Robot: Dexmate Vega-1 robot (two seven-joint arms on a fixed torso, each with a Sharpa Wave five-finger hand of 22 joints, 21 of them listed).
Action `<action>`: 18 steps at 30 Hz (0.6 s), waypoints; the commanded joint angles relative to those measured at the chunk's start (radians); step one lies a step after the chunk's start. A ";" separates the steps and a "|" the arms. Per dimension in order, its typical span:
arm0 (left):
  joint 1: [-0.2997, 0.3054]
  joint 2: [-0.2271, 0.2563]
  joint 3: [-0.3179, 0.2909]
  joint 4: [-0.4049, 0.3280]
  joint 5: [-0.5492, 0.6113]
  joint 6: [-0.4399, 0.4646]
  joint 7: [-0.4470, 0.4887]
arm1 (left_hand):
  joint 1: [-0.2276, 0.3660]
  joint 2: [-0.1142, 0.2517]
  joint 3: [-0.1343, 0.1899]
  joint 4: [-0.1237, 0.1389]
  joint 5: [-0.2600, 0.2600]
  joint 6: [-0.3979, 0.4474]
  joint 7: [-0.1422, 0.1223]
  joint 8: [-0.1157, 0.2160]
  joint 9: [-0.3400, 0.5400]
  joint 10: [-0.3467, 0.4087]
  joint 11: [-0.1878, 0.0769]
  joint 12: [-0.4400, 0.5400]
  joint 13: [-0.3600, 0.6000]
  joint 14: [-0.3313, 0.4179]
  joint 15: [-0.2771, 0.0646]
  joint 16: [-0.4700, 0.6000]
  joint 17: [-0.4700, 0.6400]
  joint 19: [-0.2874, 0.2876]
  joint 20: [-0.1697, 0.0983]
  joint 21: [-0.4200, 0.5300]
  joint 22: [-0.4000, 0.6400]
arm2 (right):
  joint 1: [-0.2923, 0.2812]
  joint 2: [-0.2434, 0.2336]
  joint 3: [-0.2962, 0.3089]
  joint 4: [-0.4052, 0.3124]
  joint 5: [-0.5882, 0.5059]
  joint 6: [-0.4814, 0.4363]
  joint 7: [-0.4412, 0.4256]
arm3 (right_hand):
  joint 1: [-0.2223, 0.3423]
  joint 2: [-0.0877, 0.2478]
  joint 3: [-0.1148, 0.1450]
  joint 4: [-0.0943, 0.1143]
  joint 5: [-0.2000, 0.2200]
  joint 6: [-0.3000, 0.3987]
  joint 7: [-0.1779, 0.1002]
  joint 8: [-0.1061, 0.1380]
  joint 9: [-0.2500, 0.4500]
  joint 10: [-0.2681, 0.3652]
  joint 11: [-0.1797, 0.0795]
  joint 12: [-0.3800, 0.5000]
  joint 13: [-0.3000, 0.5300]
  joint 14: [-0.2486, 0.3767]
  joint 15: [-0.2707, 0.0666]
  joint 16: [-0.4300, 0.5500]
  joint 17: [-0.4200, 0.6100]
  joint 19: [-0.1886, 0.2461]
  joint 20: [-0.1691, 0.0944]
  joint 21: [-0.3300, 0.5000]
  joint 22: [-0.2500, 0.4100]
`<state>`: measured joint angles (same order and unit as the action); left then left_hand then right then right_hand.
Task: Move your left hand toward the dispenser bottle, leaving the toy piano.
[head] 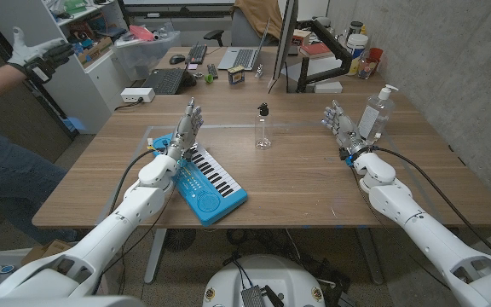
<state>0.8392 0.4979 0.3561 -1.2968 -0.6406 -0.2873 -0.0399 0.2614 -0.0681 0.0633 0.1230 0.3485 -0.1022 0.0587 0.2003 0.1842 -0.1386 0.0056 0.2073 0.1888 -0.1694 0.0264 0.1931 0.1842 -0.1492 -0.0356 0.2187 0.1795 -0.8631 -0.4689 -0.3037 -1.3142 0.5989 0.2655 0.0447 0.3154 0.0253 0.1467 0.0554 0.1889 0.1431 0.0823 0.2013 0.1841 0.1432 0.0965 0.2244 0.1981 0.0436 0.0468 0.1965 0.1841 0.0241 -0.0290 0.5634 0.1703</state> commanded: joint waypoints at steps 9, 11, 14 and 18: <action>0.015 -0.043 -0.060 -0.017 0.060 0.054 -0.026 | 0.011 0.004 -0.005 0.006 0.007 0.003 0.002 0.006 0.004 0.007 0.004 0.010 0.003 -0.003 0.005 0.009 0.004 0.005 -0.007 0.008 0.004 | -0.048 0.222 0.262 -0.015 -0.224 -0.087 0.142 | 0.009 0.001 0.006 0.000 0.007 0.014 -0.001 0.005 0.004 0.008 0.001 0.004 0.002 0.007 0.004 0.006 0.002 0.000 -0.009 -0.003 0.003; 0.017 -0.046 -0.064 -0.019 0.066 0.055 -0.026 | 0.011 0.004 -0.006 0.006 0.007 0.004 0.002 0.006 0.004 0.009 0.002 0.011 0.003 -0.001 0.006 0.010 0.004 0.007 -0.007 0.009 0.004 | -0.050 0.237 0.278 -0.016 -0.240 -0.090 0.151 | 0.009 0.002 0.006 0.000 0.006 0.014 -0.002 0.005 0.004 0.008 0.001 0.004 0.002 0.008 0.004 0.006 0.002 0.000 -0.009 -0.004 0.003; 0.020 -0.048 -0.068 -0.023 0.074 0.057 -0.026 | 0.011 0.004 -0.007 0.006 0.007 0.005 0.002 0.006 0.004 0.012 0.004 0.012 0.003 0.001 0.007 0.010 0.005 0.010 -0.007 0.010 0.004 | -0.052 0.256 0.300 -0.018 -0.258 -0.095 0.165 | 0.009 0.002 0.006 0.000 0.006 0.015 -0.002 0.005 0.004 0.009 0.001 0.003 0.001 0.008 0.004 0.006 0.002 0.001 -0.008 -0.005 0.003; 0.022 -0.049 -0.075 -0.030 0.081 0.059 -0.026 | 0.012 0.005 -0.008 0.005 0.008 0.007 0.001 0.006 0.004 0.019 0.002 0.014 0.003 0.006 0.010 0.010 0.005 0.014 -0.004 0.010 0.004 | -0.054 0.276 0.324 -0.020 -0.280 -0.098 0.181 | 0.008 0.002 0.006 -0.001 0.006 0.015 -0.003 0.004 0.004 0.009 0.000 0.003 0.001 0.009 0.002 0.006 0.002 0.001 -0.008 -0.007 0.003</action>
<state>0.8524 0.4607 0.3031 -1.3123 -0.5848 -0.2413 -0.0611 0.2652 -0.0642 0.0591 0.1272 0.3485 -0.1018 0.0591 0.2003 0.1841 -0.1289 0.0074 0.2149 0.1887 -0.1650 0.0307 0.1930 0.1840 -0.1412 -0.0357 0.2186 0.1793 -0.9052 -0.2735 -0.0719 -1.3284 0.3997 0.1891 0.1697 0.3221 0.0185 0.1466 0.0553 0.1888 0.1468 0.0786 0.2013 0.1839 0.1431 0.0965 0.2244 0.1979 0.0449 0.0481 0.1964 0.1840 0.0240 -0.0288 0.5574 0.1701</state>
